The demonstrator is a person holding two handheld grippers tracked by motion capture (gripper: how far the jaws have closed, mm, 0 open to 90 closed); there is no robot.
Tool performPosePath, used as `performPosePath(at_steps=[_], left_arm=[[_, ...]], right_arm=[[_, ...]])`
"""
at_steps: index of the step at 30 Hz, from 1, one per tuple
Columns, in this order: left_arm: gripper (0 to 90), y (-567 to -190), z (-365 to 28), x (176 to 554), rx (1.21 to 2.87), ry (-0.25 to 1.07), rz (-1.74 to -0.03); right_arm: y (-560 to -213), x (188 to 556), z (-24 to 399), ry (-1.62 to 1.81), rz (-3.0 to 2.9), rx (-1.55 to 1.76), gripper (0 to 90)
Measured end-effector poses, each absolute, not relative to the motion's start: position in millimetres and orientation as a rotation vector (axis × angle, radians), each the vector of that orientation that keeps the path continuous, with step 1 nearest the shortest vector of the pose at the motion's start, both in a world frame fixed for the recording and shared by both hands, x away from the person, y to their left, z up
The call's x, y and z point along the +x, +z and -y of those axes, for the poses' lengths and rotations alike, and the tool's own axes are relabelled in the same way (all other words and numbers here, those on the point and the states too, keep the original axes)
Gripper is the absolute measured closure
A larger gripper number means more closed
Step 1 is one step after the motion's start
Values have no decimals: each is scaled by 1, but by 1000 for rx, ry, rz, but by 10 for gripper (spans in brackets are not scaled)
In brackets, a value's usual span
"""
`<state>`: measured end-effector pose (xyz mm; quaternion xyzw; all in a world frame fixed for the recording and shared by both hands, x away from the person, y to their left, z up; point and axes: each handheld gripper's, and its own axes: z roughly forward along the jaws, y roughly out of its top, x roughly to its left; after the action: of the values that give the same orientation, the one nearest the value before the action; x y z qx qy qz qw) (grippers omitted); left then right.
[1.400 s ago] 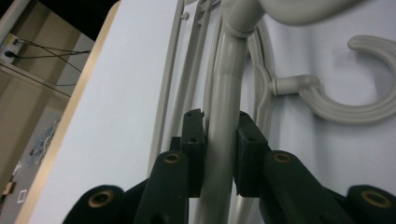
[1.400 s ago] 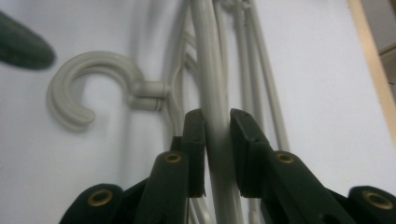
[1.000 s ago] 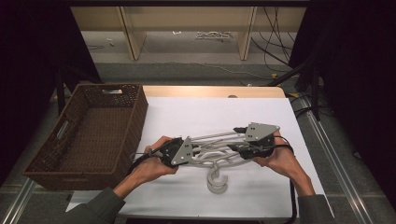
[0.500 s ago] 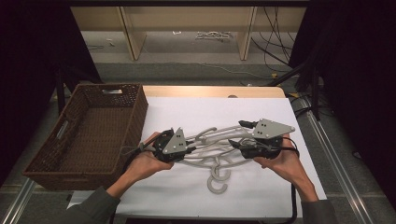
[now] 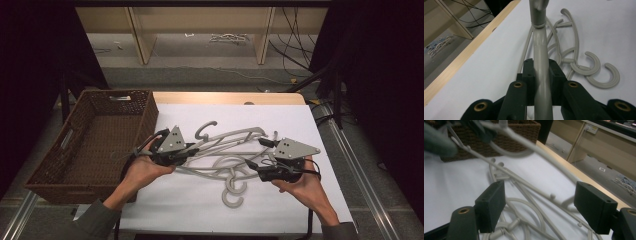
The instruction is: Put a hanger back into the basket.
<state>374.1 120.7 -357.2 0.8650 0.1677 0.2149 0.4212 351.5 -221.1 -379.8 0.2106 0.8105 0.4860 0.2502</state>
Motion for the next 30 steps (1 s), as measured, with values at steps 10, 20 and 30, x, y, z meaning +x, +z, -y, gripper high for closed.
performPosePath(at_steps=[10, 20, 30], left_arm=[[792, -313, -145, 369, 2071, 573, -464], [791, -281, -183, 370, 2099, 656, -501], [791, -283, -242, 375, 2046, 766, -616]], right_arm=[[-398, 348, 228, 1328, -2224, 639, 242], [-405, 344, 227, 1330, -2235, 652, 238], [-412, 343, 226, 1317, -2244, 657, 239]])
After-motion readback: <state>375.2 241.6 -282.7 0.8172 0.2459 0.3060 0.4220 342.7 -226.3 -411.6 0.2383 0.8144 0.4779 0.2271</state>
